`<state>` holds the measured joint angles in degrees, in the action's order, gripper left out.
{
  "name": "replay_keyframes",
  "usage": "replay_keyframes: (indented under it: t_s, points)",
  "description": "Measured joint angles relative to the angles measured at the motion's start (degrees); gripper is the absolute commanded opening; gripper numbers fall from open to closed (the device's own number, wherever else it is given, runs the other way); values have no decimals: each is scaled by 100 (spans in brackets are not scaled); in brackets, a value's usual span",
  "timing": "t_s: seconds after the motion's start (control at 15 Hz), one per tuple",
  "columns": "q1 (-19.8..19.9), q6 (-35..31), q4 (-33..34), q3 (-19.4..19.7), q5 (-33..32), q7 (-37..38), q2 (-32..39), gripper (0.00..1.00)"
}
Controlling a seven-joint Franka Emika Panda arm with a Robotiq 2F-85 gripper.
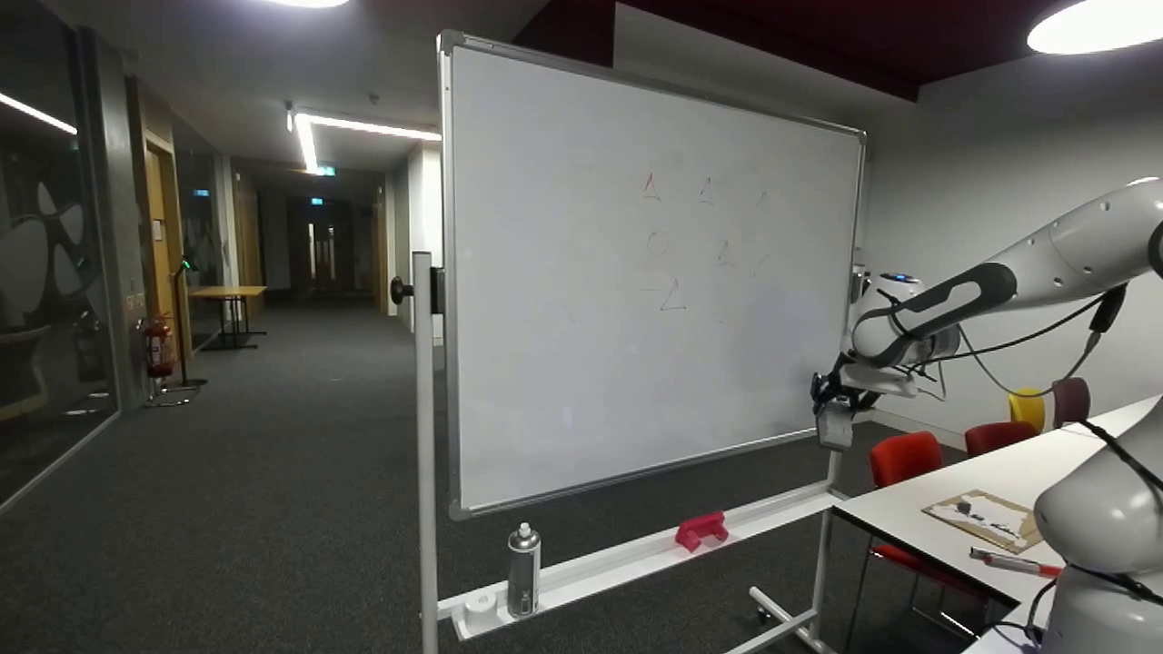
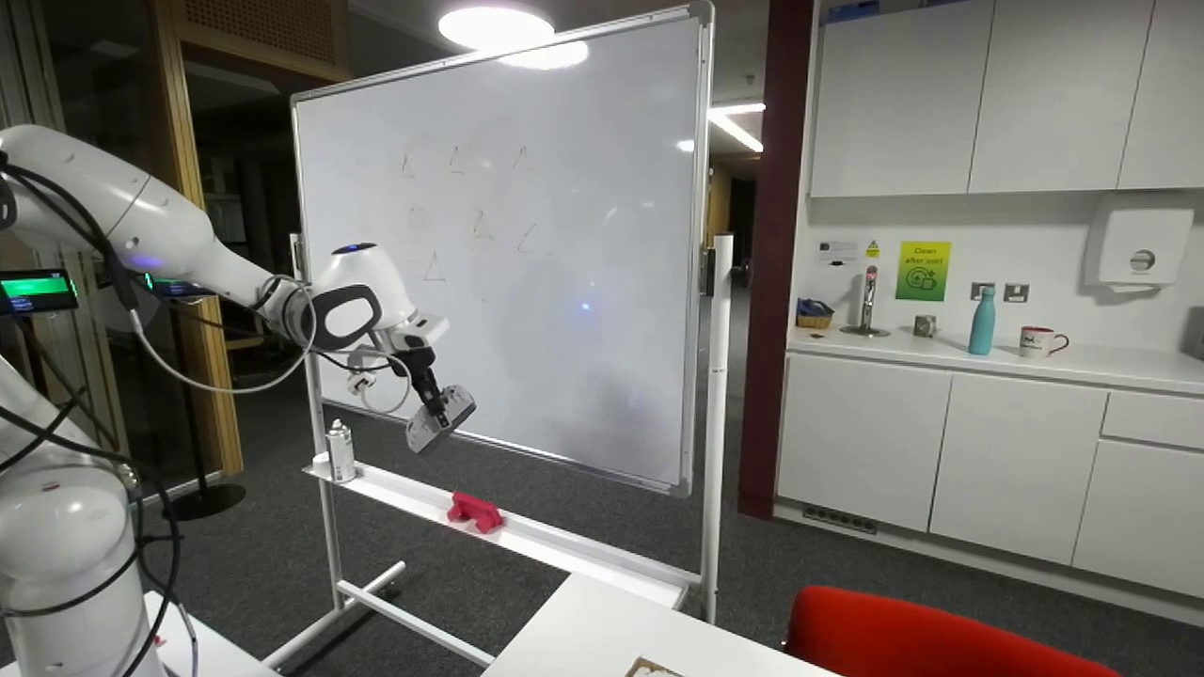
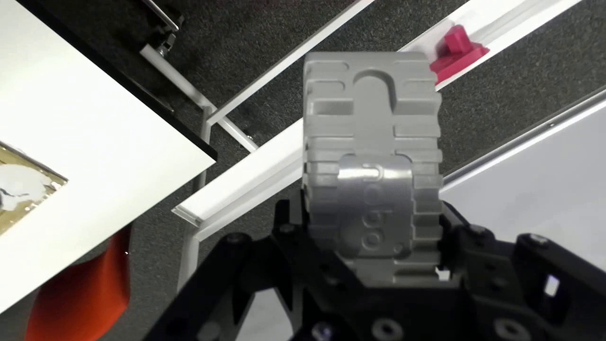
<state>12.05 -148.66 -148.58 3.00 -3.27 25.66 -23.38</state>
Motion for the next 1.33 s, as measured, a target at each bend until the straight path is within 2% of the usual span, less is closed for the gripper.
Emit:
replay_keyframes:
  t_s: [0.33,0.4,0.67,0.73,1.07,1.33]
  points:
    - [183,0,156,731,526,-404,256,35]
    - [200,-13,200,774,532,-411,325,60]
    - [208,-129,203,492,460,-397,440,60]
    - [208,-129,203,464,460,-396,443,35]
    - [268,-46,234,451,460,-182,549,35]
    - [501,501,806,710,523,69,1119,35]
